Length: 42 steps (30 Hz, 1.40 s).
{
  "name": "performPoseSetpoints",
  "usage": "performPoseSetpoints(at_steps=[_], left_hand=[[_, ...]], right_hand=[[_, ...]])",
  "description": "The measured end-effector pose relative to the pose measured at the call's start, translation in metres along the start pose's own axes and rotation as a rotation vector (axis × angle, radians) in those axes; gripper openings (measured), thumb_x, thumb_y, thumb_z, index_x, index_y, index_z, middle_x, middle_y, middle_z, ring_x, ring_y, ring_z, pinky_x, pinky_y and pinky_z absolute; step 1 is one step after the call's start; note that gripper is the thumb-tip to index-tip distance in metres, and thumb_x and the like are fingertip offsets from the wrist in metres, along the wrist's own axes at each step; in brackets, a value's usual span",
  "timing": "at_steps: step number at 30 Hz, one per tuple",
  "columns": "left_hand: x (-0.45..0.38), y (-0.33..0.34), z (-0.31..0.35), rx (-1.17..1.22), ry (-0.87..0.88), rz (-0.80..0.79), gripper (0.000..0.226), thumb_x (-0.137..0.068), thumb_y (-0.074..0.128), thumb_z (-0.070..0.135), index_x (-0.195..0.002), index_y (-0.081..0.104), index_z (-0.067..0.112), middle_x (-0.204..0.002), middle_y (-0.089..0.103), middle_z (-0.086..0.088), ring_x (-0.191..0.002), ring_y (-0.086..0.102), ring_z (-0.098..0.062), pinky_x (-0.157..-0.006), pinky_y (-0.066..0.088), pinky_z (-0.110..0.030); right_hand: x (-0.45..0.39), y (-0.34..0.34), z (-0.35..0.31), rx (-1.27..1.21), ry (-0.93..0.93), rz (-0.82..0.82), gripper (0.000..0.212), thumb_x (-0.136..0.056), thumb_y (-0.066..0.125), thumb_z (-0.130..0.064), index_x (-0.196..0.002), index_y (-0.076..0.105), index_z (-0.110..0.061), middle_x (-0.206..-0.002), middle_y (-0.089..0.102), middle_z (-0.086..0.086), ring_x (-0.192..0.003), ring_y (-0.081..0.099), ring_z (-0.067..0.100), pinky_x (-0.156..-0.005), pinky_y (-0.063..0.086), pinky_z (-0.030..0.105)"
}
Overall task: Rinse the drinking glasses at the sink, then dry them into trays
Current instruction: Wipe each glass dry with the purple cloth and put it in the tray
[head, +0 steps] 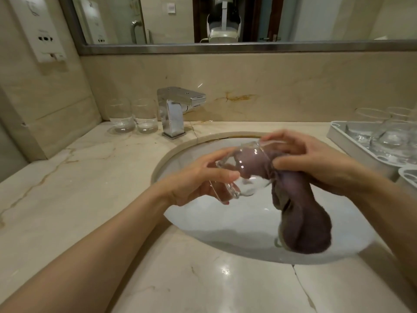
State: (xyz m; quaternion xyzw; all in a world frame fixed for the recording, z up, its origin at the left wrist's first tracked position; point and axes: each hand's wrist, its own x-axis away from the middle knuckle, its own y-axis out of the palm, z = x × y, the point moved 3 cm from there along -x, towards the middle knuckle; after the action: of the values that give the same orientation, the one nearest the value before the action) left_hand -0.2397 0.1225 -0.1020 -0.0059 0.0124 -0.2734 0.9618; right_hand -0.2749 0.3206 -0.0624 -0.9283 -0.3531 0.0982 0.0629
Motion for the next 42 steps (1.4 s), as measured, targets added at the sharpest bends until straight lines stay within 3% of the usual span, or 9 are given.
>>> performPoseSetpoints(at_steps=[3, 6, 12, 19, 22, 26, 30, 35, 42], left_hand=[[0.002, -0.006, 0.004, 0.025, 0.045, 0.042, 0.061, -0.069, 0.071, 0.021, -0.126, 0.054, 0.035, -0.121, 0.057, -0.025, -0.081, 0.059, -0.032, -0.063, 0.057, -0.03], [0.001, -0.008, 0.004, 0.029, 0.072, 0.076, 0.07, -0.068, 0.07, 0.028, -0.135, 0.049, 0.024, -0.122, 0.052, -0.033, -0.082, 0.058, -0.035, -0.061, 0.057, -0.031], [0.007, -0.005, -0.005, -0.307, -0.052, 0.095, 0.074, -0.066, 0.074, 0.043, -0.135, 0.049, 0.034, -0.128, 0.053, -0.015, -0.097, 0.065, -0.035, -0.063, 0.059, -0.037], [0.016, -0.005, 0.01, -0.491, 0.008, 0.194, 0.048, -0.075, 0.068, 0.043, -0.121, 0.056, 0.044, -0.121, 0.059, -0.002, -0.096, 0.068, -0.024, -0.052, 0.057, -0.032], [0.015, -0.007, 0.012, -0.486, -0.011, 0.173, 0.054, -0.075, 0.072, 0.037, -0.125, 0.054, 0.043, -0.124, 0.057, 0.004, -0.101, 0.066, -0.022, -0.064, 0.059, -0.03], [0.014, -0.013, 0.001, -0.492, -0.204, 0.078, 0.088, -0.074, 0.082, 0.02, -0.145, 0.034, 0.039, -0.13, 0.053, 0.002, -0.101, 0.067, -0.022, -0.08, 0.058, -0.033], [0.011, -0.007, -0.01, -0.543, -0.165, 0.09, 0.09, -0.077, 0.078, 0.008, -0.146, 0.029, 0.039, -0.134, 0.046, 0.002, -0.095, 0.068, -0.019, -0.073, 0.059, -0.031], [0.008, -0.001, -0.013, -0.869, -0.044, 0.17, 0.096, -0.08, 0.077, 0.023, -0.15, 0.014, 0.042, -0.134, 0.049, 0.004, -0.117, 0.052, -0.012, -0.097, 0.044, -0.024], [0.007, 0.002, -0.009, -1.284, 0.094, 0.19, 0.101, -0.084, 0.071, 0.026, -0.137, -0.01, 0.054, -0.117, 0.045, 0.001, -0.104, 0.051, -0.016, -0.09, 0.043, -0.027]], right_hand=[[-0.004, -0.001, 0.002, -0.015, -0.116, 0.124, 0.05, -0.043, 0.093, -0.043, -0.084, 0.069, -0.027, -0.099, 0.071, -0.002, -0.08, 0.067, 0.011, -0.065, 0.055, 0.022], [-0.002, 0.01, -0.001, 0.148, -0.19, 0.154, 0.017, -0.072, 0.07, -0.034, -0.088, 0.073, -0.038, -0.092, 0.072, -0.016, -0.083, 0.066, 0.0, -0.074, 0.05, 0.015], [0.002, 0.036, 0.016, 0.366, 0.115, -0.221, 0.035, -0.07, 0.083, -0.015, -0.096, 0.071, -0.036, -0.088, 0.07, -0.015, -0.08, 0.066, 0.005, -0.07, 0.05, 0.014], [0.001, 0.051, 0.03, 0.006, 0.172, -0.225, 0.034, -0.068, 0.072, -0.012, -0.101, 0.068, -0.022, -0.079, 0.071, -0.004, -0.069, 0.066, 0.007, -0.062, 0.052, 0.018], [0.0, 0.051, 0.035, 0.041, 0.136, -0.14, 0.037, -0.066, 0.078, -0.013, -0.1, 0.07, -0.027, -0.085, 0.073, -0.005, -0.076, 0.068, 0.01, -0.067, 0.051, 0.017], [-0.002, 0.045, 0.031, 0.467, 0.003, -0.046, 0.041, -0.071, 0.082, -0.011, -0.099, 0.068, -0.038, -0.089, 0.068, -0.025, -0.085, 0.064, -0.003, -0.071, 0.046, 0.008], [-0.005, 0.044, 0.034, 0.836, -0.205, -0.092, 0.055, -0.07, 0.084, -0.02, -0.104, 0.061, -0.057, -0.11, 0.058, -0.03, -0.104, 0.056, -0.002, -0.085, 0.046, 0.014], [-0.008, 0.039, 0.038, 0.615, 0.004, -0.089, 0.046, -0.069, 0.085, -0.019, -0.098, 0.065, -0.049, -0.1, 0.063, -0.026, -0.094, 0.058, -0.009, -0.078, 0.044, 0.008], [-0.008, 0.043, 0.049, 0.305, 0.136, -0.055, 0.033, -0.073, 0.081, -0.024, -0.103, 0.07, -0.03, -0.091, 0.072, -0.012, -0.086, 0.068, 0.005, -0.084, 0.051, 0.024]])
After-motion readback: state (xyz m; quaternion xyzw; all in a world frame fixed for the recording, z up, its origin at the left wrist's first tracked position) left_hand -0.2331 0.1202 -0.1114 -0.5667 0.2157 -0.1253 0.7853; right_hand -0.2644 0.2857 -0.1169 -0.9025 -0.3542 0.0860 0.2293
